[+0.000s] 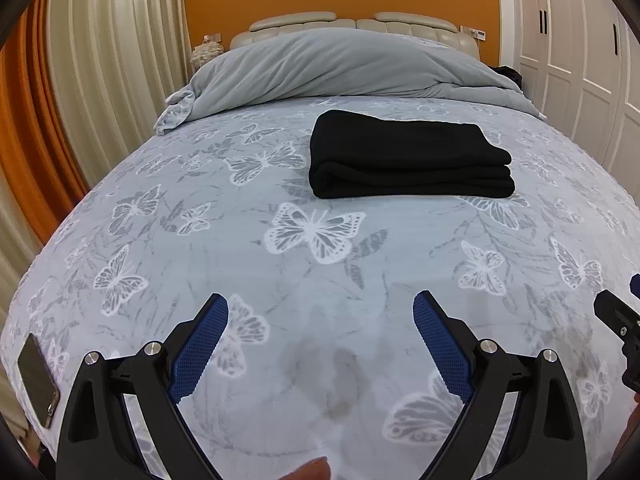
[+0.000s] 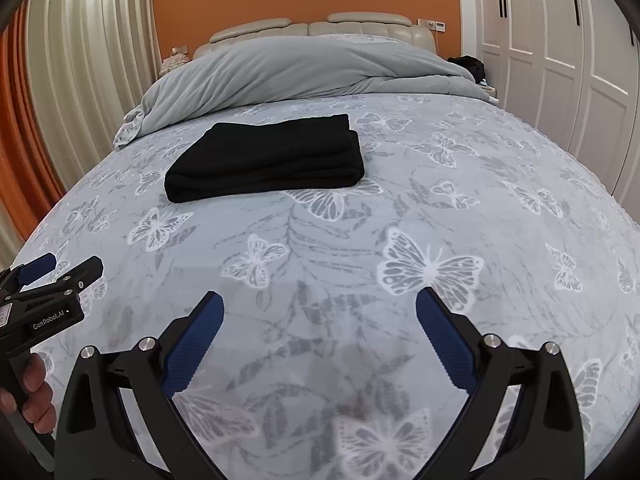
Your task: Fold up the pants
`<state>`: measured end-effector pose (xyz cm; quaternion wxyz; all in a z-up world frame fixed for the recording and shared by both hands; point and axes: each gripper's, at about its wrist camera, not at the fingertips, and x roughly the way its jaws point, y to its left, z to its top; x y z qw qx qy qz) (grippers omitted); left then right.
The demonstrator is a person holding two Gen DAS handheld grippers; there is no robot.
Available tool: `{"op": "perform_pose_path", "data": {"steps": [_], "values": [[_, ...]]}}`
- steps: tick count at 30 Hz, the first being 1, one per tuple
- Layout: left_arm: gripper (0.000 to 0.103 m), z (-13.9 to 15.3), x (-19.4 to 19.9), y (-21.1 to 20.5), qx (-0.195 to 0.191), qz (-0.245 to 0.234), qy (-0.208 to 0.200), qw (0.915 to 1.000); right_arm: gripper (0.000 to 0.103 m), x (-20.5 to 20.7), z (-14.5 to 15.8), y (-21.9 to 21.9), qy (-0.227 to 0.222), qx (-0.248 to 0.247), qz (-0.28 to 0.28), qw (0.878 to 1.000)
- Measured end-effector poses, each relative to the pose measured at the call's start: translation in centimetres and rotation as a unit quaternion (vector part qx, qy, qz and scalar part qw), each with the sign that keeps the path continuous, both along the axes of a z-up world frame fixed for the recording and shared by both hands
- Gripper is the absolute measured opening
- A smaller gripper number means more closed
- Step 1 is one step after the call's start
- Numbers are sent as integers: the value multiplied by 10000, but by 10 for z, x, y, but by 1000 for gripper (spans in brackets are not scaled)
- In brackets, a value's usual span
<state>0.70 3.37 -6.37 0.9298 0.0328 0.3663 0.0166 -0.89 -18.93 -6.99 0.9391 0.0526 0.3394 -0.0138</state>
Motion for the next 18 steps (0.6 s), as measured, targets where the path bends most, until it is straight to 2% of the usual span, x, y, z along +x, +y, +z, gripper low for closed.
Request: {"op": "perform_pose_path", "data": {"steps": [18], "values": [[91, 1, -1, -3, -20, -73, 51, 10000, 95, 2, -1, 5, 7, -28, 55, 10000]]}}
